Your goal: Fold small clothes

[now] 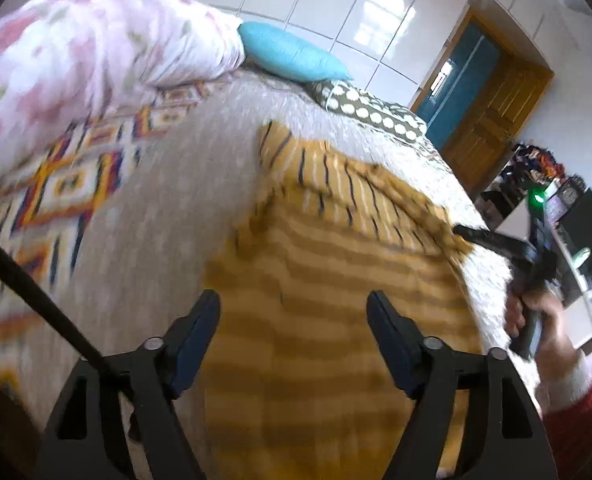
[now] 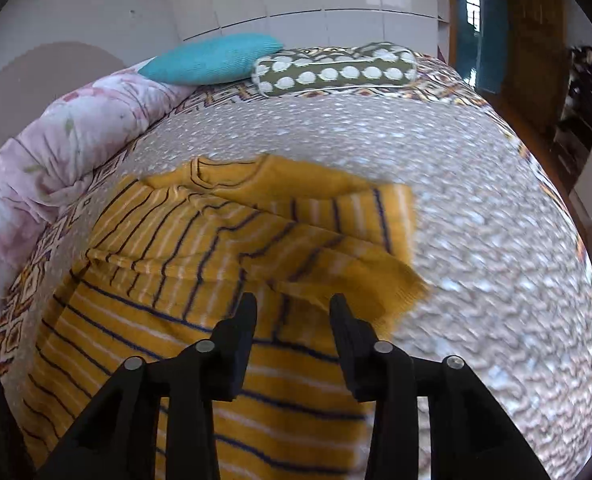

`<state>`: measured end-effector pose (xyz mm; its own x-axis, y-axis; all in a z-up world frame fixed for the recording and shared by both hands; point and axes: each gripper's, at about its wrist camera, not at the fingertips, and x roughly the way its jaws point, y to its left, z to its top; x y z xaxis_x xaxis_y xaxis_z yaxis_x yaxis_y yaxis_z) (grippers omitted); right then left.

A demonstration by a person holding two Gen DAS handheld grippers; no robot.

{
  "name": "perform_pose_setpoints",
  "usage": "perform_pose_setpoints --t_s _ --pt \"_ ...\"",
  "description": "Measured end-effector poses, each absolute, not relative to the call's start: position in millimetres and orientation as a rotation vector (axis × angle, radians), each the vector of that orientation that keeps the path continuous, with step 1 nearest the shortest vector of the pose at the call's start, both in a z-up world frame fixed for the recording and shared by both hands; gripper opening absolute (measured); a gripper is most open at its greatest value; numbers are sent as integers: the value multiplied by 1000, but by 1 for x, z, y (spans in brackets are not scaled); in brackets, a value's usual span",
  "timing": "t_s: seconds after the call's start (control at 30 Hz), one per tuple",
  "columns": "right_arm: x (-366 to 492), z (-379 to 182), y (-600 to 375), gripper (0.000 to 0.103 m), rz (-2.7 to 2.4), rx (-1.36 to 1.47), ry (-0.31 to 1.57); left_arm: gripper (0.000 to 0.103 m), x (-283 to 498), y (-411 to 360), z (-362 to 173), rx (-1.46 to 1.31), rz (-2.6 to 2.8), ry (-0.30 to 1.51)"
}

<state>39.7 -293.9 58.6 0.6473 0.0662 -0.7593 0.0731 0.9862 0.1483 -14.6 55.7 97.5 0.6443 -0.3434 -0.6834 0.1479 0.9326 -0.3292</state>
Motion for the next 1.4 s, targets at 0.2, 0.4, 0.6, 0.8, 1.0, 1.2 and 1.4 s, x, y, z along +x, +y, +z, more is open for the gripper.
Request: perform_pose_setpoints --t_s 0.2,0.4,0.6,0.8,1.0,1.2,1.4 --pt "44 46 -289 47 33 232 874 77 125 16 81 -92 -263 876" --pt "27 41 -318 49 18 299 885 34 235 -19 39 -3 -266 1022" --pt "20 49 -339 49 10 317 862 6 249 16 50 -116 -260 1021" --pt "37 61 -321 54 59 219 813 7 253 66 36 -213 -207 1074" --pt "54 55 -267 54 171 54 822 21 237 62 28 -184 -190 1031" --pt "60 21 -236 51 38 -354 830 24 227 59 16 -149 -192 997" --pt "70 51 -277 5 113 -88 889 27 227 61 15 -168 -199 996"
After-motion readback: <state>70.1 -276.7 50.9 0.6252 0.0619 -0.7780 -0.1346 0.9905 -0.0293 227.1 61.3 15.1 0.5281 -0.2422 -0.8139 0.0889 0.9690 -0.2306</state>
